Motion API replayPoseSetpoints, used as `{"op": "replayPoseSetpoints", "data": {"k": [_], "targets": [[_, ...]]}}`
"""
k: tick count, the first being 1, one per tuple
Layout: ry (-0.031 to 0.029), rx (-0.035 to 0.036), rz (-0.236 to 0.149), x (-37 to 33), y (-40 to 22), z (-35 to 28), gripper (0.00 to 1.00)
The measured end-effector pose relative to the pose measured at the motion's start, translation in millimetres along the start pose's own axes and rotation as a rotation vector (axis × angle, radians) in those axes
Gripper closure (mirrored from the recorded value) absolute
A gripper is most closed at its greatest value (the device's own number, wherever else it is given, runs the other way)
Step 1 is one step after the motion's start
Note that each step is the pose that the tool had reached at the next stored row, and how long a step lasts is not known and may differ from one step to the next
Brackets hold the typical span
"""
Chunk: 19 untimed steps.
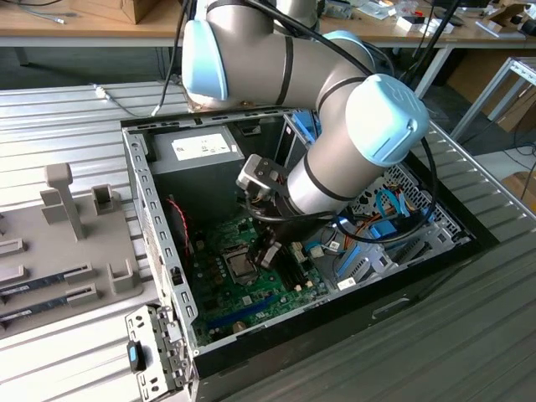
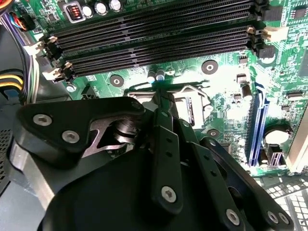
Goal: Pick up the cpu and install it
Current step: 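Install the first cpu locking lever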
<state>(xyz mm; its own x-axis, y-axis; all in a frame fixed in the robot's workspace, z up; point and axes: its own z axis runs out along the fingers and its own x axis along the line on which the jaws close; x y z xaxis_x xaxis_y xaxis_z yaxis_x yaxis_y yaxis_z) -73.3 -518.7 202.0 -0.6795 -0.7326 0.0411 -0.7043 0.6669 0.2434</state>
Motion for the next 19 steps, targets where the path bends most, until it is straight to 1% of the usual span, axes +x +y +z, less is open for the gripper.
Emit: {"op": "replayPoseSetpoints", "data": {"k": [2,4,5,6,7,8,9,10,11,12,13,15,16,17,18,19], "targets": [[-0.0009,-0.0011,-0.002,0.3,-0.4,0.0,0.89],[-0.0053,-0.0057,-0.005,1.7,-3.3,-0.6,0.89],[-0.0082,-0.0093,-0.006,1.6,-5.1,-1.0,0.89],[-0.015,-0.0165,-0.008,1.9,-6.8,-1.2,0.89],[-0.0238,-0.0249,-0.009,2.6,-8.1,-1.2,0.89],[-0.0281,-0.0288,-0.01,3.4,-8.9,-1.1,0.89],[-0.0283,-0.029,-0.01,3.5,-9.2,-0.7,0.89],[-0.0271,-0.028,-0.009,3.5,-9.5,0.0,0.89],[-0.0239,-0.0248,-0.009,3.3,-9.7,0.7,0.89],[-0.0194,-0.0205,-0.007,3.3,-9.9,1.2,0.89],[-0.0132,-0.0146,-0.005,3.2,-10.2,1.7,0.89],[-0.0059,-0.0076,-0.003,3.0,-10.5,2.3,0.89],[-0.0007,-0.0027,-0.002,2.9,-10.7,2.5,0.89],[0.0027,0.0006,-0.001,2.8,-10.8,2.8,0.89],[0.0042,0.002,0.0,2.5,-11.3,2.7,0.89],[0.0043,0.0021,0.0,2.2,-11.6,2.7,0.89]]}}
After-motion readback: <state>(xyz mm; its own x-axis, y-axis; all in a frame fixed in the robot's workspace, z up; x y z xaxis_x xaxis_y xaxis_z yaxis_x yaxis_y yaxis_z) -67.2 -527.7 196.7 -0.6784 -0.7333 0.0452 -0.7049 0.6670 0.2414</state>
